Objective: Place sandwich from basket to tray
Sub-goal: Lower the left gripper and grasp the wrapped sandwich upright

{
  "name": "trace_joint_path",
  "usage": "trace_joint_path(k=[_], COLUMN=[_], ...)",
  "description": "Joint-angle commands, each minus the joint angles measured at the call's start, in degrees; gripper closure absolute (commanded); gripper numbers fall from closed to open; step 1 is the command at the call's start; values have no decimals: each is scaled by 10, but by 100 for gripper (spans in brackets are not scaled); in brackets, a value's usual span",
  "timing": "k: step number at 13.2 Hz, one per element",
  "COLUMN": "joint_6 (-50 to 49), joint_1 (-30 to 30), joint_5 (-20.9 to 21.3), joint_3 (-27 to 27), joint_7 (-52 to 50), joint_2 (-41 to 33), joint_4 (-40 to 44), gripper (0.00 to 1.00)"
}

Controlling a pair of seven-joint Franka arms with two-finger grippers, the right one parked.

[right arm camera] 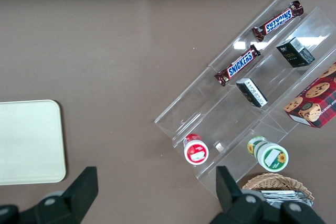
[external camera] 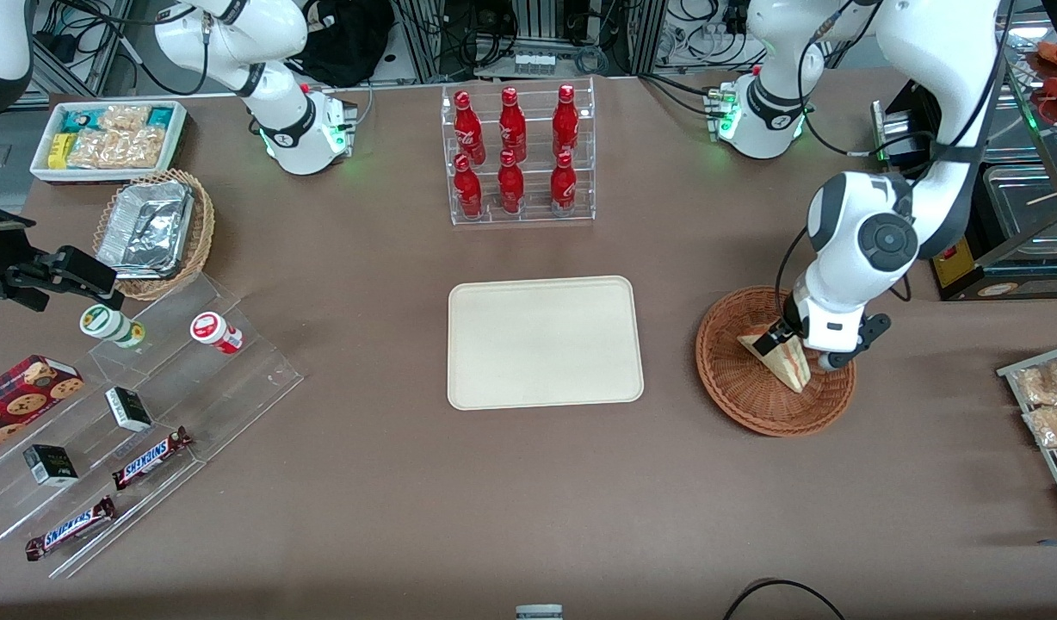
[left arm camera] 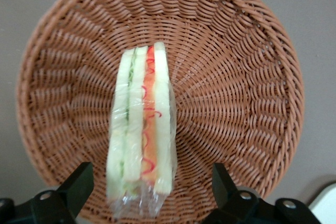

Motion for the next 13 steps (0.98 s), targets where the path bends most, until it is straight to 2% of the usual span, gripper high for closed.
trace_joint_path(k=[1,2,3,4,6,8,11,13], joint_6=[17,19,19,14,-4,-75,-222,-299], joint_1=[4,6,8,8,9,9,7,8], joint_5=[0,0,0,2,3,4,5,3], joint_3=[-1,-1,-1,-1,0,1,-11,-60], joint_7=[-13,-12,-9,-2,-1,-1,0,-4], joint_2=[17,18,19,16,-4,-39,-72,-68], joint_4=[3,4,6,5,5,25,111,188], gripper=[15,38,65,82,88,88,88,88])
